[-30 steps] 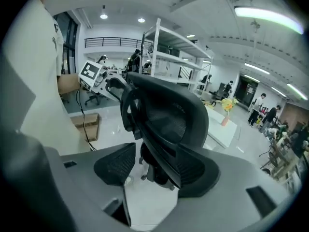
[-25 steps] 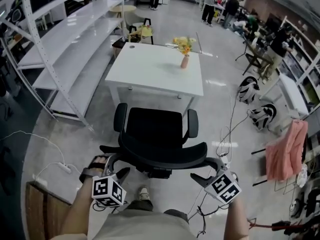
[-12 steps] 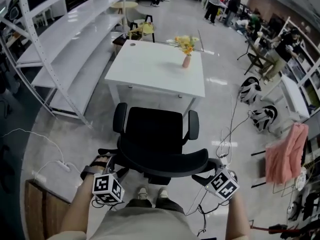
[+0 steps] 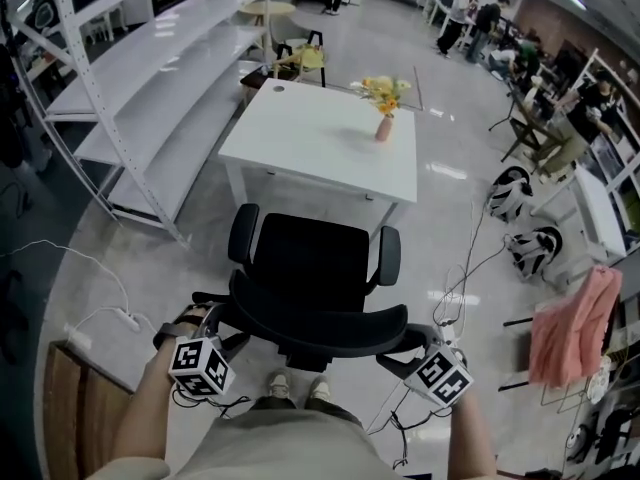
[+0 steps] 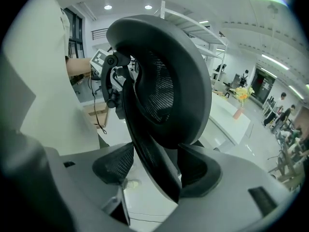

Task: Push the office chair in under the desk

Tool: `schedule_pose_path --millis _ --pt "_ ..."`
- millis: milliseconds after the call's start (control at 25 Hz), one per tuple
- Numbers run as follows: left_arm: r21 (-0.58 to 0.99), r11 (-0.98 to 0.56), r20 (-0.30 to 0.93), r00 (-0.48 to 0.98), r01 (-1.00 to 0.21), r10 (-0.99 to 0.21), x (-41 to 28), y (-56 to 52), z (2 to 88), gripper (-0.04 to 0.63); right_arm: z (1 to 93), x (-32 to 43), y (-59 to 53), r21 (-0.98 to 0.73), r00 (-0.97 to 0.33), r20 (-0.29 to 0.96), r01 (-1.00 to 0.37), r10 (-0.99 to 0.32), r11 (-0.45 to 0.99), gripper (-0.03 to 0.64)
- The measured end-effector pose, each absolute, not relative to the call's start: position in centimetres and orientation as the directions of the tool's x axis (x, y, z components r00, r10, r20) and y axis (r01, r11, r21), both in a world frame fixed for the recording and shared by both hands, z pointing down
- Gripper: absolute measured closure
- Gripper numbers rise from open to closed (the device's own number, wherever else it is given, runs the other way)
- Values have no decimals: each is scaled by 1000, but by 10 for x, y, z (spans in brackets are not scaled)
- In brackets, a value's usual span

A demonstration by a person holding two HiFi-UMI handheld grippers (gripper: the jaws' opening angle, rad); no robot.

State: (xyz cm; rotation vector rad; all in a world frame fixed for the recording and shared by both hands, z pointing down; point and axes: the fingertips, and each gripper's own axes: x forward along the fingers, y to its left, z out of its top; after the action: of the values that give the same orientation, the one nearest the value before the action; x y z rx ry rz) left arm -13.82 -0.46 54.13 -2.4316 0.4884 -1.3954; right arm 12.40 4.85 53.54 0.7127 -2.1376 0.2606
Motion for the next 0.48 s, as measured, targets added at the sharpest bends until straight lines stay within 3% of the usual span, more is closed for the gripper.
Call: schedule_pose_path --millis 480 --pt "-399 -900 771 466 -178 -434 -133 -18 542 357 535 130 31 71 -511 749 -572 -422 817 326"
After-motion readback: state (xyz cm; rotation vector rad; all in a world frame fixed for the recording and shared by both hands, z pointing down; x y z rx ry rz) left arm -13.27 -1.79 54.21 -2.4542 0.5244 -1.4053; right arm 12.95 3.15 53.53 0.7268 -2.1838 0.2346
